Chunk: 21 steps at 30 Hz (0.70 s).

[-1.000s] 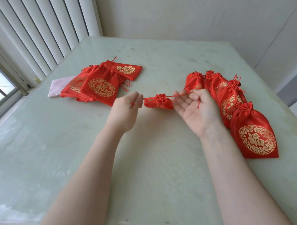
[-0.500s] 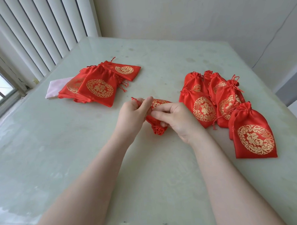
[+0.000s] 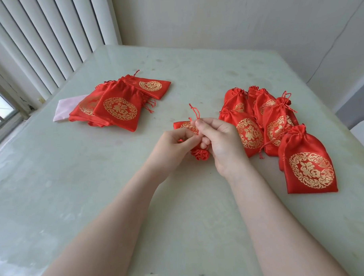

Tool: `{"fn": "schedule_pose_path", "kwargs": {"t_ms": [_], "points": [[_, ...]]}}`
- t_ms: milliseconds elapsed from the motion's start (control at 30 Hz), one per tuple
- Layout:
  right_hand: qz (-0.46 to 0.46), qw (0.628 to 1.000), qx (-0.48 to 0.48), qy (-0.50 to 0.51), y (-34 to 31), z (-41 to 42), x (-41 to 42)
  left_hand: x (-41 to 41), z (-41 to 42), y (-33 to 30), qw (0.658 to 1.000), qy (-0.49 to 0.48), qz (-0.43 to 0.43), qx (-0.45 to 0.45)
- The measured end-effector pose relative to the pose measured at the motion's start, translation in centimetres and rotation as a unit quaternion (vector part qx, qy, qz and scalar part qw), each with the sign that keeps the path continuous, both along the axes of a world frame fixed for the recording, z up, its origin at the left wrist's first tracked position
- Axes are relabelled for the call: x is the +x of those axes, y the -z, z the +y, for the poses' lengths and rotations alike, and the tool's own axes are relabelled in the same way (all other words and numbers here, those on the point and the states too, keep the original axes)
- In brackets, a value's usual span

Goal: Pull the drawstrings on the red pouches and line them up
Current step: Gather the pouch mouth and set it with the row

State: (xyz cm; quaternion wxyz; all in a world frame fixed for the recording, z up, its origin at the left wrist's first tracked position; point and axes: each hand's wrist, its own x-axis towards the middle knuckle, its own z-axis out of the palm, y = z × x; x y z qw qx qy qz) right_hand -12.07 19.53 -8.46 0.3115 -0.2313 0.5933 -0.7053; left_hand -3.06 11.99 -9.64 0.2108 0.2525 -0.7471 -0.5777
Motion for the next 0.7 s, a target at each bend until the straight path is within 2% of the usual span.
{"fn": "schedule_pose_path", "kwargs": {"t_ms": [67, 167, 233, 267, 333, 400, 467, 700], "points": [[-0.014, 1.0, -0.008, 0.018, 0.0, -0.1, 0.0, -0.1, 0.1, -0.2, 0.996, 0.004, 0.017, 0.082], [-0.176, 0.983, -0.049, 0.023, -0.4, -0.1, -0.5, -0.3, 0.1, -0.4, 0.975, 0.007, 0.049, 0.216], [-0.259, 0.964, -0.061, 0.02, -0.6, 0.2, -0.9, -0.4, -0.1, -0.5, 0.971, -0.007, 0.044, 0.235], [-0.26, 0.963, -0.066, 0.018, -0.6, 0.4, -1.0, -0.5, -0.2, -0.4, 0.977, -0.017, 0.03, 0.212], [-0.187, 0.979, -0.076, 0.009, -0.9, 0.6, -1.0, -0.5, -0.1, -0.2, 0.991, -0.02, -0.005, 0.132], [-0.03, 0.997, -0.065, 0.004, -1.3, 0.9, -0.7, -0.5, 0.1, -0.1, 0.997, 0.0, -0.032, 0.066], [0.088, 0.995, -0.052, -0.003, -1.5, 0.9, -0.4, -0.4, 0.2, 0.1, 0.998, 0.028, -0.052, 0.027], [0.104, 0.991, -0.023, -0.08, -0.5, 0.3, 0.6, -0.1, 0.9, -0.5, 0.979, 0.097, -0.095, -0.154]]}}
